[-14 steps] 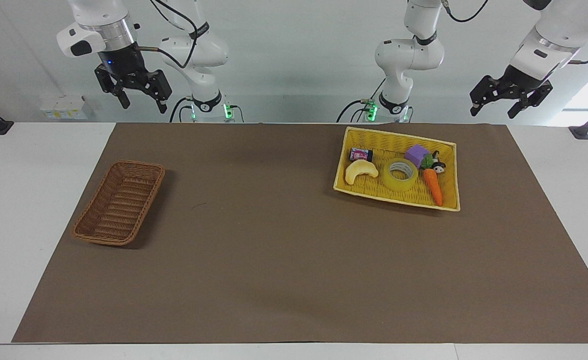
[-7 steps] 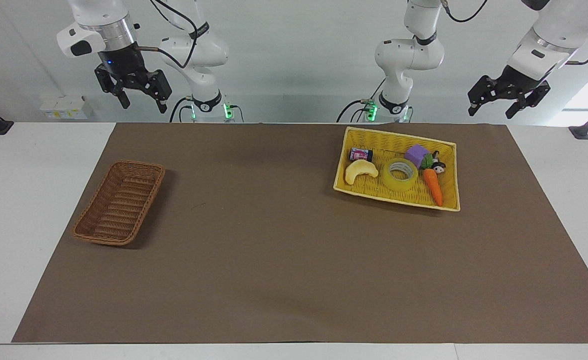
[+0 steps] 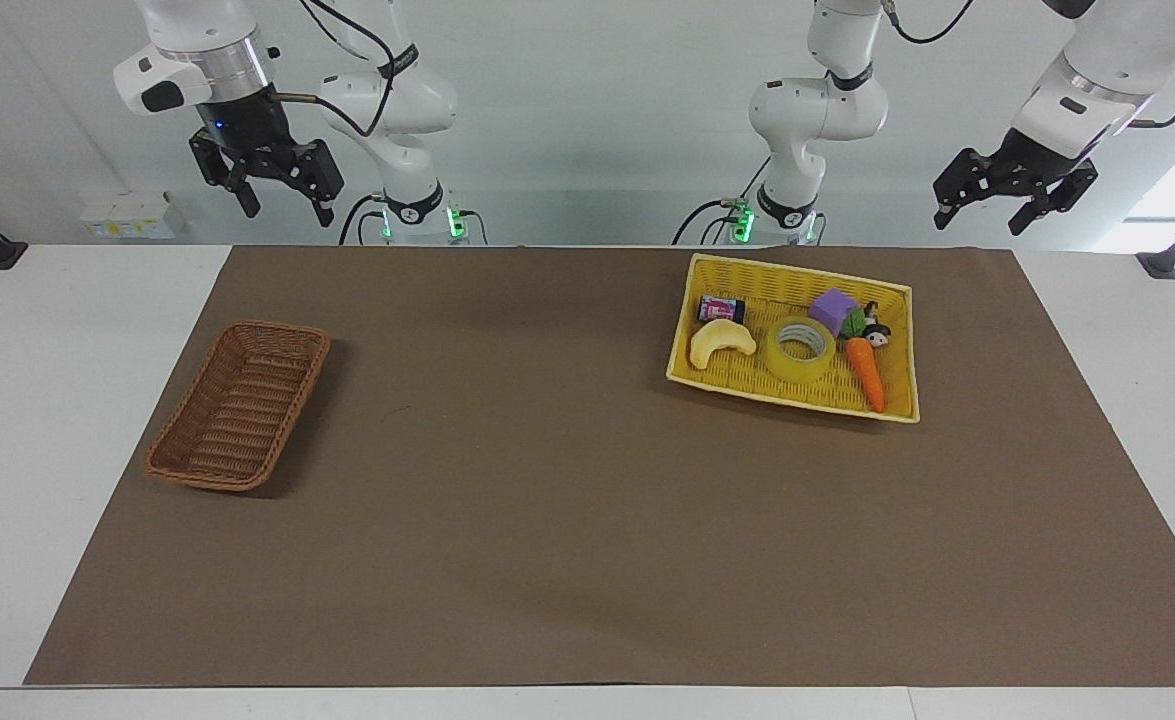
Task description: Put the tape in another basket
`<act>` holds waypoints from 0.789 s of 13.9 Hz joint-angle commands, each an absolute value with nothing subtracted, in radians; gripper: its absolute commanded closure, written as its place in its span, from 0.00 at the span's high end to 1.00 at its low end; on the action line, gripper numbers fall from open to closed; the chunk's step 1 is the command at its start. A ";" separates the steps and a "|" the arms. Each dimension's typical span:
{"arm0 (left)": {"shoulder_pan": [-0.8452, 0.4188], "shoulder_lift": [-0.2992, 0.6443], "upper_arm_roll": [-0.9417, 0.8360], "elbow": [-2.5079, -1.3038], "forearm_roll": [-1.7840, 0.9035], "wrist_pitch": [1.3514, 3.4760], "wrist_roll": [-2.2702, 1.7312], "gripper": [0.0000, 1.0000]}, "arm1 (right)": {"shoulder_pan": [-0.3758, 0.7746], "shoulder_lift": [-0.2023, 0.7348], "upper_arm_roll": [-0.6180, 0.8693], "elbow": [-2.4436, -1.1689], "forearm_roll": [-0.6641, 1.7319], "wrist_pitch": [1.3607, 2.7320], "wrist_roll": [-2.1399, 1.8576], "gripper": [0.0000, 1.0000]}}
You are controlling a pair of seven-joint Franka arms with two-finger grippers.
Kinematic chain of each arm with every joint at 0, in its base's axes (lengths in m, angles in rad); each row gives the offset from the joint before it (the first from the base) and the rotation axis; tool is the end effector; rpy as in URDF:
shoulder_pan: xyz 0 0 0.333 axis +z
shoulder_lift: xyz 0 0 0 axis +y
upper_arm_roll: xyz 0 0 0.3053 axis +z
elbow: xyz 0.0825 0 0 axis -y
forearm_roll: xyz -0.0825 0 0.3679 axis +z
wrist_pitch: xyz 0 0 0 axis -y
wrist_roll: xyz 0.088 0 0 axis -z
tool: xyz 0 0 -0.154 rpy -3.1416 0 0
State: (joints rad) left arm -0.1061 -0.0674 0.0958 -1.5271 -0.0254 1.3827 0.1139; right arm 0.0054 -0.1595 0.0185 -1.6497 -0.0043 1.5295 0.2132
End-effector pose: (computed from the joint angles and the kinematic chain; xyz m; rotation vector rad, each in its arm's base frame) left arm 0.4942 -0.0077 0.6056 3.0975 -0.1992 -0.1173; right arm 0.4869 0.0117 0.6089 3.1243 -0.2973 0.0625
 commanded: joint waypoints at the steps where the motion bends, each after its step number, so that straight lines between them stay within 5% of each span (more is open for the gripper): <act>1: -0.121 -0.098 0.107 -1.563 -0.032 1.381 0.124 1.00 | -0.011 -0.173 0.026 -1.658 0.020 1.529 0.222 1.00; 11: -0.127 -0.109 0.107 -1.585 -0.032 1.382 0.121 1.00 | -0.011 -0.173 0.026 -1.658 0.020 1.529 0.222 1.00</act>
State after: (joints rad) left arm -0.1117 -0.0784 0.0961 -1.5514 -0.0254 1.3811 0.1139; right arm 0.0053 -0.1595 0.0185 -1.6497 -0.0043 1.5295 0.2132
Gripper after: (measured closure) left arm 0.000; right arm 0.000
